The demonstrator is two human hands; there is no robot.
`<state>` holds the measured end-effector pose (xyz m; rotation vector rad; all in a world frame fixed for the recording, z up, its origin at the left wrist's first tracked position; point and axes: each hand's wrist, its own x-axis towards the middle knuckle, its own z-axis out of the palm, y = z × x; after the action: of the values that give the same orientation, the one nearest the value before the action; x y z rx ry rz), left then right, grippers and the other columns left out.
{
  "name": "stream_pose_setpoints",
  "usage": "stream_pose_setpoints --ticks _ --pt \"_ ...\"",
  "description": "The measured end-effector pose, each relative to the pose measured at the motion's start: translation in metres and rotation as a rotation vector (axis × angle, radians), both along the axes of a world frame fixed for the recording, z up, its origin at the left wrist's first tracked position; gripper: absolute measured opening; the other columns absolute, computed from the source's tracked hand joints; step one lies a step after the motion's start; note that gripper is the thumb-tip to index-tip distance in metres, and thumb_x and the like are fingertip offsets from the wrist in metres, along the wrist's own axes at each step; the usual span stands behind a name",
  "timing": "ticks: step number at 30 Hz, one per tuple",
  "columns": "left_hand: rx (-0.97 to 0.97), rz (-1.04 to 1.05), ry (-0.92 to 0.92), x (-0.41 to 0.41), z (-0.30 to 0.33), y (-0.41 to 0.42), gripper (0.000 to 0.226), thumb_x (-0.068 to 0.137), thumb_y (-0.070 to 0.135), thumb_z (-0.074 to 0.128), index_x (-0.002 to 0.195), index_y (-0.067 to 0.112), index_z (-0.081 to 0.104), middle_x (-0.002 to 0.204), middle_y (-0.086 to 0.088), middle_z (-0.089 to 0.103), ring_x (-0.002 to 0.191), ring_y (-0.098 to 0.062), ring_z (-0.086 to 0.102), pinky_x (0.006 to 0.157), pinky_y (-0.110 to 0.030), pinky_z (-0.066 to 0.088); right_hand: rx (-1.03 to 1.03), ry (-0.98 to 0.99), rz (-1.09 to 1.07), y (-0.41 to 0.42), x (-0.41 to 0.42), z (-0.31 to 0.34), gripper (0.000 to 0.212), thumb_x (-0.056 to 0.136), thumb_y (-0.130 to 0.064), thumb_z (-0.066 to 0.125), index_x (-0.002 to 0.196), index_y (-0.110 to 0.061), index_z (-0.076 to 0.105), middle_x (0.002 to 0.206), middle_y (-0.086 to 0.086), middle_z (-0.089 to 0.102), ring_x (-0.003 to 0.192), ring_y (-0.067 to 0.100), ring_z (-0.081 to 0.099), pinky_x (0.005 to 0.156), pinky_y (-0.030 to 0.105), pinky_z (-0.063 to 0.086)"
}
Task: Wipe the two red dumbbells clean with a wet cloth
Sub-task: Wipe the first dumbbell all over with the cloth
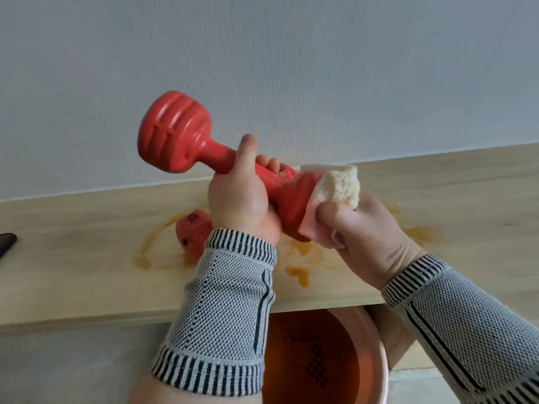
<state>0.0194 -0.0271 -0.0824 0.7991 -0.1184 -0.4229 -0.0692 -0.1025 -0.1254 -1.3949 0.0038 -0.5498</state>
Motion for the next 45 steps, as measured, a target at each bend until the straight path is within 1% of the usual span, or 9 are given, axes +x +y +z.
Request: stream_pose_setpoints --ticks 6,10,14,17,21,24,31,38,45 --pt "0.064 0.112 -0.117 0.000 -0.003 0.000 0.030 0.092 0.010 0.062 0.065 0.013 0.048 0.054 0.000 0.044 0.041 -0.011 0.045 0.044 -0.021 0.044 0.035 0.144 -0.216 -0.002 0.001 -0.006 0.026 0.068 -0.018 0.055 0.066 0.009 0.052 0.051 0.011 0.043 0.049 0.023 0.040 0.050 0.034 0.038" --pt "0.099 0.113 -0.157 -0.001 -0.005 0.002 0.026 0.089 0.008 0.063 0.067 0.013 0.049 0.057 -0.001 0.046 0.044 -0.013 0.047 0.048 -0.024 0.045 0.326 0.258 -0.223 -0.011 0.001 -0.006 0.041 0.087 -0.020 0.058 0.104 0.017 0.061 0.108 0.044 0.058 0.097 0.050 0.063 0.081 0.075 0.044" --pt "0.089 0.153 -0.095 0.002 -0.007 0.002 0.030 0.088 0.004 0.061 0.063 0.013 0.048 0.056 -0.001 0.045 0.045 -0.013 0.046 0.051 -0.026 0.043 0.214 0.232 -0.026 -0.002 0.003 -0.005 0.039 0.071 -0.011 0.059 0.103 0.011 0.059 0.076 0.024 0.050 0.064 0.031 0.043 0.057 0.034 0.037" --pt "0.064 0.146 -0.038 0.005 -0.006 0.003 0.033 0.088 0.004 0.059 0.058 0.014 0.048 0.053 0.001 0.044 0.044 -0.011 0.045 0.049 -0.023 0.041 0.109 0.190 -0.040 0.004 0.003 -0.006 0.037 0.067 -0.006 0.051 0.099 0.011 0.058 0.059 0.007 0.036 0.051 0.019 0.024 0.049 0.033 0.015" --pt "0.049 0.101 -0.038 0.004 -0.005 0.004 0.037 0.087 0.003 0.058 0.054 0.016 0.048 0.048 0.003 0.045 0.041 -0.011 0.045 0.048 -0.024 0.043 0.188 0.233 -0.224 -0.002 0.002 -0.002 0.057 0.068 -0.025 0.061 0.101 0.022 0.055 0.072 0.030 0.050 0.066 0.033 0.046 0.058 0.046 0.052" --pt "0.078 0.090 -0.080 0.000 -0.007 0.002 0.037 0.085 0.001 0.058 0.052 0.016 0.049 0.050 0.002 0.045 0.044 -0.014 0.045 0.049 -0.024 0.043 0.280 0.319 -0.235 -0.007 0.000 0.000 0.042 0.091 -0.025 0.054 0.105 0.014 0.064 0.093 0.033 0.061 0.084 0.036 0.060 0.083 0.070 0.045" --pt "0.073 0.106 0.000 0.005 -0.005 0.004 0.031 0.088 0.004 0.056 0.060 0.014 0.047 0.044 0.004 0.045 0.041 -0.011 0.044 0.048 -0.023 0.041 -0.034 0.194 -0.059 0.001 0.001 -0.005 0.022 0.074 -0.012 0.049 0.080 0.006 0.060 0.053 0.005 0.041 0.051 0.019 0.033 0.049 0.035 0.025" --pt "0.087 0.090 0.010 0.000 -0.009 0.001 0.028 0.087 0.004 0.059 0.061 0.013 0.050 0.048 0.004 0.048 0.043 -0.011 0.047 0.048 -0.023 0.044 0.210 0.295 -0.268 -0.005 0.003 -0.008 0.027 0.072 -0.032 0.061 0.069 -0.006 0.067 0.076 0.020 0.055 0.072 0.031 0.053 0.068 0.047 0.044" --pt "0.065 0.106 0.109 0.008 -0.008 0.004 0.030 0.089 0.006 0.057 0.061 0.014 0.048 0.045 0.005 0.047 0.041 -0.010 0.046 0.050 -0.024 0.044 -0.083 0.184 -0.132 -0.003 -0.002 -0.012 0.015 0.065 -0.009 0.052 0.071 0.004 0.055 0.056 -0.001 0.045 0.053 0.011 0.039 0.049 0.024 0.032"
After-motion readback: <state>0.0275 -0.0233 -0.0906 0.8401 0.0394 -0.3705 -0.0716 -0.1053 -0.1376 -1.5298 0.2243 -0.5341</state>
